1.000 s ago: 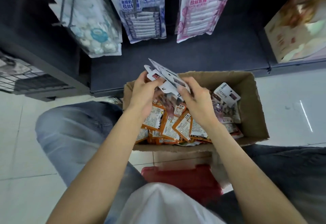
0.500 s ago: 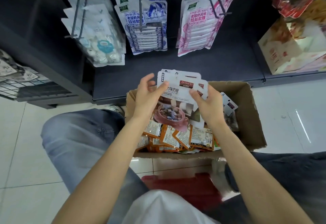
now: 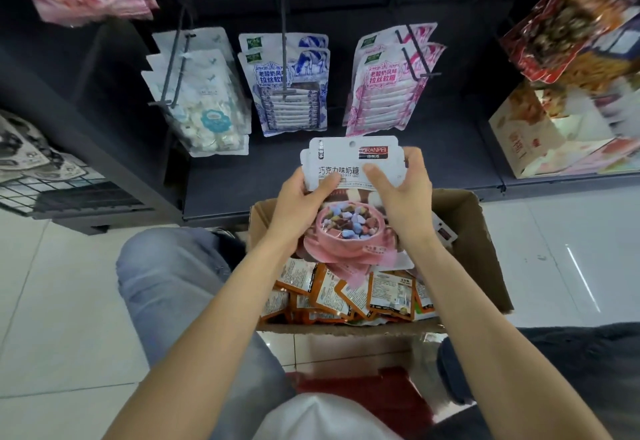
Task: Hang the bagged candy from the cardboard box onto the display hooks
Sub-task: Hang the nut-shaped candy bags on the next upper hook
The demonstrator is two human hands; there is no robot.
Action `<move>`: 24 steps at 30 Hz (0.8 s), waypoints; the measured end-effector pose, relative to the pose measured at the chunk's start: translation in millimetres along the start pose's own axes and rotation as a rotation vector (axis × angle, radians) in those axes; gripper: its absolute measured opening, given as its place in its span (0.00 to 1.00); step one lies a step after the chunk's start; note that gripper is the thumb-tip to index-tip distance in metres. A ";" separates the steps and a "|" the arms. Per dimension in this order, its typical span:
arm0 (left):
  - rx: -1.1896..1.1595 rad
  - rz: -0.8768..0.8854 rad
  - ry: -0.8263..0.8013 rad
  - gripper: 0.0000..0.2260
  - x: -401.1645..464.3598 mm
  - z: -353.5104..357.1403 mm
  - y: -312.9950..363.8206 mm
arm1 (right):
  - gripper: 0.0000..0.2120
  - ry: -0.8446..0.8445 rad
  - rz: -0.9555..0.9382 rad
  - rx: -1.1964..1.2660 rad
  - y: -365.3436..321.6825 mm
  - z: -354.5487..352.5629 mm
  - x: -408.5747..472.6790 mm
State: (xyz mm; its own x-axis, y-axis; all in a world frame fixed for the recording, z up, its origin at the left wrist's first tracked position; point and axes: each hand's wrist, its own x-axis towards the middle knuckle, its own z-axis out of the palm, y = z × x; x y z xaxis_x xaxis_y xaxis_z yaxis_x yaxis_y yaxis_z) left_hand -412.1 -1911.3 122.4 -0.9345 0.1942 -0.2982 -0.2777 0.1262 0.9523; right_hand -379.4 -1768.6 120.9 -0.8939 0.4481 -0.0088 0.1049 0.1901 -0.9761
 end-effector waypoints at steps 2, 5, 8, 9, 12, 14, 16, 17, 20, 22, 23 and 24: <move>-0.007 0.018 0.047 0.10 -6.9 2.0 2.5 | 0.07 0.080 -0.032 -0.023 -1.1 5.2 -0.1; -0.027 0.043 0.025 0.10 -10.6 -1.3 7.0 | 0.02 0.205 -0.025 0.013 0.3 11.8 3.1; -0.053 0.095 -0.081 0.14 -13.0 -7.4 18.1 | 0.02 0.320 0.030 0.098 0.5 17.0 8.1; -0.049 0.111 -0.114 0.16 -13.6 -9.2 21.7 | 0.03 0.364 0.065 0.144 -0.4 19.3 9.8; 0.083 0.191 -0.152 0.21 -12.3 -12.0 26.4 | 0.06 0.480 0.184 0.324 -7.4 26.4 15.1; 0.134 0.277 -0.133 0.27 -9.3 -12.9 22.7 | 0.07 0.526 0.213 0.388 -12.5 29.0 20.8; 0.126 0.291 -0.115 0.26 -7.2 -14.7 23.8 | 0.06 0.531 0.202 0.399 -17.7 30.3 25.2; 0.121 0.284 -0.115 0.24 -5.8 -15.6 26.4 | 0.06 0.532 0.199 0.405 -18.9 30.8 26.8; 0.133 0.275 -0.110 0.10 -0.8 -16.3 33.2 | 0.09 0.567 0.165 0.428 -24.5 30.0 30.6; 0.120 0.281 -0.061 0.01 2.2 -16.1 39.2 | 0.10 0.595 0.137 0.408 -32.1 29.4 33.9; 0.112 0.289 -0.026 0.04 4.3 -16.6 41.6 | 0.08 0.596 0.122 0.400 -38.0 29.4 36.2; 0.108 0.312 0.003 0.09 6.2 -17.8 45.5 | 0.07 0.586 0.107 0.396 -45.5 29.9 39.6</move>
State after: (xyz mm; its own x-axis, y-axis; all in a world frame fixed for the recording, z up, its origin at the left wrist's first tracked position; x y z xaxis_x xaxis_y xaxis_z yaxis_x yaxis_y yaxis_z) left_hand -434.5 -1921.6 164.9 -0.9715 0.2368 0.0068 0.0467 0.1632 0.9855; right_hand -432.6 -1785.6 158.4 -0.4945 0.8635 -0.0991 -0.0870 -0.1626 -0.9828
